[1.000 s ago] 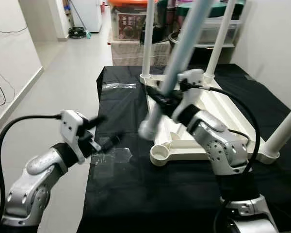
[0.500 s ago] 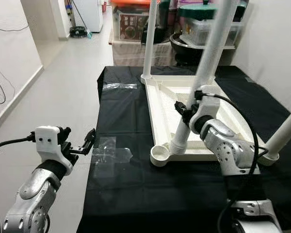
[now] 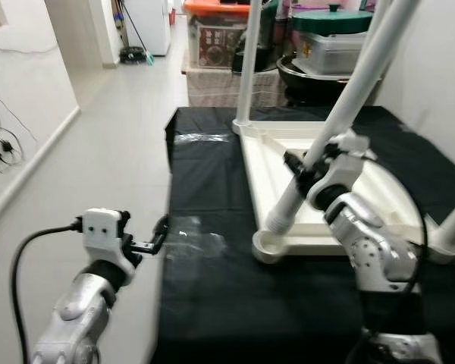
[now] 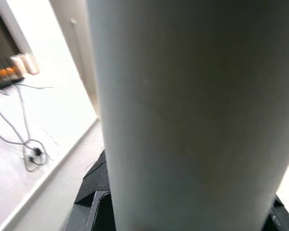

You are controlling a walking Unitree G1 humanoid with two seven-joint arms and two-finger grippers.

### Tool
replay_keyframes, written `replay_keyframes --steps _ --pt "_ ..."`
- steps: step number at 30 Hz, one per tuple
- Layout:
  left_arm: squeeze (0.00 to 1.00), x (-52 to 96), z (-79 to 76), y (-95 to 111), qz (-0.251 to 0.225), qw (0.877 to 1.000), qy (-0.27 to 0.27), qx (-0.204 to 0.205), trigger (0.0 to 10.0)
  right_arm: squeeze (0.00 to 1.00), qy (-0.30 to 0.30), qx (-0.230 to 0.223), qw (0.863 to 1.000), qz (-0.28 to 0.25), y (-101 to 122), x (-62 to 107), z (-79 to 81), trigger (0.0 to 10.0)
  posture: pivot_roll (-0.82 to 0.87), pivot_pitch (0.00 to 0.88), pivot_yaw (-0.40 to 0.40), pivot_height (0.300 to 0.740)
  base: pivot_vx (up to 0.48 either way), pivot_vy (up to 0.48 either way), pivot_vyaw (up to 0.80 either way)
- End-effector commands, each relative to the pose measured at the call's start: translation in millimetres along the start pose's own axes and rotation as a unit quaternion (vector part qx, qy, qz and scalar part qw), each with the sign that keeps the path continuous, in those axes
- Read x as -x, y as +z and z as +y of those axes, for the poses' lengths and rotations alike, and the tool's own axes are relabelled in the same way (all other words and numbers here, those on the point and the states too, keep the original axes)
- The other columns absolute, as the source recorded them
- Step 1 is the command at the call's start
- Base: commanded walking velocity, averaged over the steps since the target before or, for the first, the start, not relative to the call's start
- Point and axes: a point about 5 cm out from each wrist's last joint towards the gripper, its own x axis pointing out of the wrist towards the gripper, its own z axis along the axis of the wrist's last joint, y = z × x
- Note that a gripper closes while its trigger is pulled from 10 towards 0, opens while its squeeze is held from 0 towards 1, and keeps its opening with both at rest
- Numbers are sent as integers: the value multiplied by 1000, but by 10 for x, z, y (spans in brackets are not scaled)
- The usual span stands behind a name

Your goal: Building children table

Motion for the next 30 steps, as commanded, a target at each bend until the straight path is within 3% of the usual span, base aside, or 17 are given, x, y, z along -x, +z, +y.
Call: replay_keyframes --steps 1,3,5,13,21,30 --pt "0 -7 -25 -19 2 1000 -1 -5 10000 0 -5 23 999 -21 82 24 -19 10000 98 0 -53 740 0 480 -800" --pt "0 -6 -25 -22 1 1000 1 -6 10000 0 -4 35 999 -27 101 25 -15 10000 98 0 -53 740 0 480 -800" --pt "0 0 -19 -17 -11 1000 11 -13 10000 0 -2 83 995 -54 151 55 -6 10000 97 0 -57 740 0 0 0" --pt "0 -38 -54 -8 -16 999 4 -31 10000 0 36 132 988 -67 127 87 56 10000 95 0 -61 740 0 0 0" --pt "0 -79 -73 -20 -15 1000 1 -26 10000 0 39 141 987 -66 107 95 27 10000 89 0 -60 740 135 0 0" --pt "0 -128 -103 38 -37 999 -9 -27 10000 0 32 133 988 -73 87 96 53 10000 87 0 -57 740 462 0 0"
